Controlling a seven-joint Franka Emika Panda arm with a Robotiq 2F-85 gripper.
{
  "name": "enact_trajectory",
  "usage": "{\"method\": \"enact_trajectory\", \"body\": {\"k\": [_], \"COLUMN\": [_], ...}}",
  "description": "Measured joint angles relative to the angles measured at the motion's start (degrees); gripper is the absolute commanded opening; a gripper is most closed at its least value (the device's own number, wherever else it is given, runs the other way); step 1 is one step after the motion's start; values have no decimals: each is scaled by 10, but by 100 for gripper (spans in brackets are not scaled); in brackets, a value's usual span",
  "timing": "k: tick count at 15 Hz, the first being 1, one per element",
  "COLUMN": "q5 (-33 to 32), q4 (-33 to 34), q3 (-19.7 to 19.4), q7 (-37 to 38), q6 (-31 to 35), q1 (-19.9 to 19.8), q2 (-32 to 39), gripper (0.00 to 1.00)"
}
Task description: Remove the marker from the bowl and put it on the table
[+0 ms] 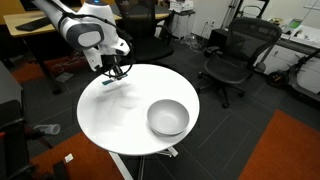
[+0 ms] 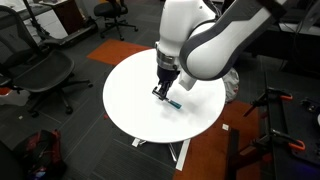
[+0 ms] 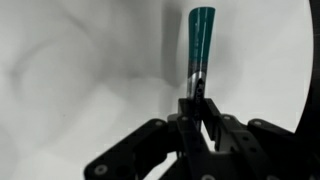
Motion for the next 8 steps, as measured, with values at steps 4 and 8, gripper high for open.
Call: {"method": "enact_trajectory", "body": {"k": [4,8], "q5": [0,-1], "q4": [6,14], "q3": [0,0], "q7": [0,0], "q6": [0,0], "q1": [12,19], "q2": [16,29], "gripper": [5,5]}}
